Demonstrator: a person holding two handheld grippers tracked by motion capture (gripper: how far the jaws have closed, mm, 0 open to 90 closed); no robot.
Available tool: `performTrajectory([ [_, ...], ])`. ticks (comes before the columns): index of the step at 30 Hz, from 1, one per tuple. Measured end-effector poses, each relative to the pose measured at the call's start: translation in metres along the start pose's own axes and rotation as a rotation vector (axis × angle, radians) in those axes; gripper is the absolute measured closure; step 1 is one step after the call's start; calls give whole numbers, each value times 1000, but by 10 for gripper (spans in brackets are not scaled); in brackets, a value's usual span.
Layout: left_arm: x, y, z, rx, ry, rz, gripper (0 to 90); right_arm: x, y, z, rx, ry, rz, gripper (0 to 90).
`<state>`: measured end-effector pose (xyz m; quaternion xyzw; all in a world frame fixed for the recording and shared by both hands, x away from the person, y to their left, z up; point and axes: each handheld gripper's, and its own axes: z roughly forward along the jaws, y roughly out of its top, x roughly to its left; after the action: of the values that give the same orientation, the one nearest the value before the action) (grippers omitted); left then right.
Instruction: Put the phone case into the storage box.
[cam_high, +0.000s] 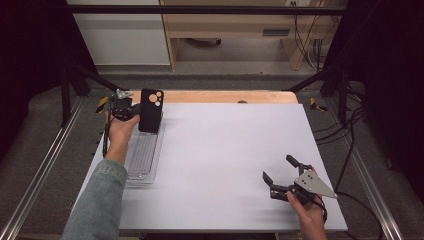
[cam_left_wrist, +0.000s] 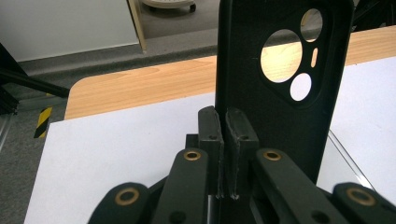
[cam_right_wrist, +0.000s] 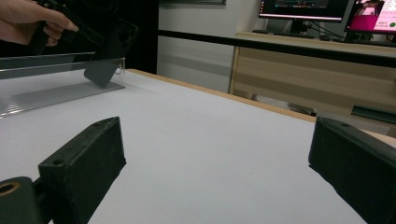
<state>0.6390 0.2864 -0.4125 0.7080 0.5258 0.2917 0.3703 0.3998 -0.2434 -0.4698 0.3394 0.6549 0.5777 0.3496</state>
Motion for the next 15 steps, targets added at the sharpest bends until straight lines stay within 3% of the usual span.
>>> performTrajectory([
  [10, -2, 0, -1, -8, -5, 15, 852, 1, 0, 1, 2, 4, 1, 39],
  [15, -3, 3, -8, -39, 3, 20, 764, 0, 0, 1, 1, 4, 1, 39],
])
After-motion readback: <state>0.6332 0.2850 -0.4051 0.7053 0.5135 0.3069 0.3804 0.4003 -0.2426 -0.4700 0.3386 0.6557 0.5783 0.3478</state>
